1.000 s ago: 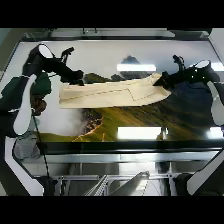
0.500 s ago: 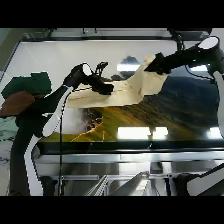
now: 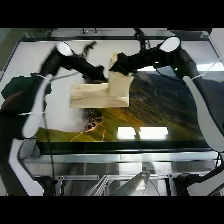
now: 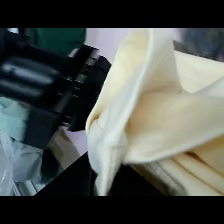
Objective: Fold the shirts.
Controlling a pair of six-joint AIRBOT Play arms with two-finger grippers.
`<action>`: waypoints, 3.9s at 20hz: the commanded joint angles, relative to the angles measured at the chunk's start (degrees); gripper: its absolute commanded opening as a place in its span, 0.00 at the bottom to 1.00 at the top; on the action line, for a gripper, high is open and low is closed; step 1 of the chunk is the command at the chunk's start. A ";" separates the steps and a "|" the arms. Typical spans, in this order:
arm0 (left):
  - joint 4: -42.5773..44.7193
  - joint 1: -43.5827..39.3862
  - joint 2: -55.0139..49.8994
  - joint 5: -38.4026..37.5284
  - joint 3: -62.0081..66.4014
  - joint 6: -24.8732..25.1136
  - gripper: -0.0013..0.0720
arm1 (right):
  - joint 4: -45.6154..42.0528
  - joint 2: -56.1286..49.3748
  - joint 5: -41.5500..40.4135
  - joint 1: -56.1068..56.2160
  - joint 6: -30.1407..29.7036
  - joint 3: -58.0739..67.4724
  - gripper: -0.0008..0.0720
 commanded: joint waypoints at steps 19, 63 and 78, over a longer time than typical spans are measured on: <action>-3.10 23.23 26.18 -4.83 -21.46 7.98 0.04 | -2.95 -8.22 9.38 3.34 3.76 13.27 0.03; -3.21 30.47 67.41 5.77 -57.81 10.27 0.04 | -43.52 4.07 23.85 -50.12 25.83 9.31 0.03; -3.26 30.45 67.43 5.35 -57.94 10.25 0.04 | -52.09 19.23 0.57 -69.72 32.33 -43.30 0.03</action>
